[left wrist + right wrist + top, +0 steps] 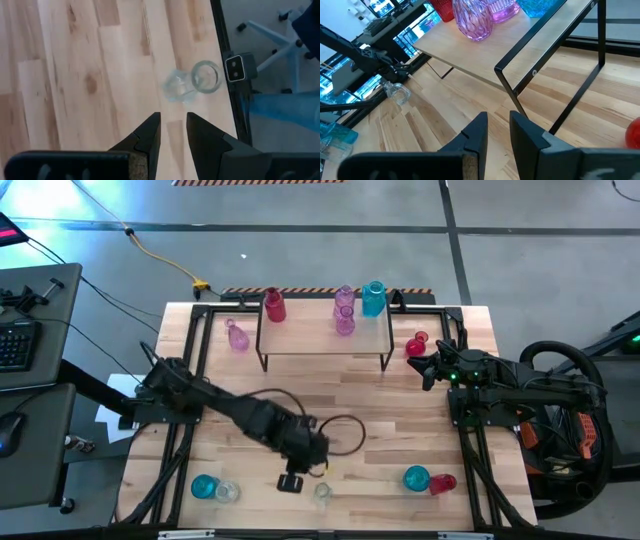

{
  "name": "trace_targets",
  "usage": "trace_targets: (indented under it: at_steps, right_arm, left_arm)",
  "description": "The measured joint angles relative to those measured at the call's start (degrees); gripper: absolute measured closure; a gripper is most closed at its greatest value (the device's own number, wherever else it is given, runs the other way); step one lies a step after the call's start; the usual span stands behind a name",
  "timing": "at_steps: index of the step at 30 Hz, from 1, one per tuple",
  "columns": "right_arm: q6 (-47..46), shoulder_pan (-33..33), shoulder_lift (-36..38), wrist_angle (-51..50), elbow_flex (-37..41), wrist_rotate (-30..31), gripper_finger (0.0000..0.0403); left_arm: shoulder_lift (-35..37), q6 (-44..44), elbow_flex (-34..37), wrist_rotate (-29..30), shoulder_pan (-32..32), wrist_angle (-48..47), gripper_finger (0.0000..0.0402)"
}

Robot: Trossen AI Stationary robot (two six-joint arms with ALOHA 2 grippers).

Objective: Sort vases onto shelf
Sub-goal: Put the bottom right transparent vase on the shelf

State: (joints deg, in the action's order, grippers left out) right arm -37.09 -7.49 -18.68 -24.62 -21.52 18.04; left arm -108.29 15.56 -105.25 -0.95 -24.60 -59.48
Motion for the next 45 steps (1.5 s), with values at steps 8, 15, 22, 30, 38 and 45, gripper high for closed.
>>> trace_targets:
  at_steps: [8,15,22,30,38,45]
  right_arm:
    - [-0.01,-0.01,-0.04,0.00,0.00,0.00,0.0341]
    - [-0.01,-0.01,-0.37,-0.09,0.00,0.00,0.0341]
    - [-0.01,0.00,-0.39,-0.09,0.00,0.00,0.0341]
    - [-0.01,-0.01,-0.39,-0.09,0.00,0.00,0.0341]
    - [0.00,-0.01,-0.46,-0.11,0.00,0.00,0.0341]
    - [-0.01,0.00,-0.59,-0.19,0.00,-0.01,0.0341]
  left_arm:
    - [-2.64,0.84,-0.04,1.62,-2.90,5.69,0.0317]
    - [-4.86,0.81,-0.04,1.35,-3.71,10.30,0.0317]
    - [-6.55,0.41,-0.04,-0.46,-3.71,10.92,0.0317]
    - [-8.28,0.42,-0.04,-0.20,-3.50,11.26,0.0317]
    - [-10.46,0.72,0.00,-0.87,-3.00,11.59,0.0317]
    - [-11.49,0.89,0.00,-2.67,-2.77,11.42,0.0317]
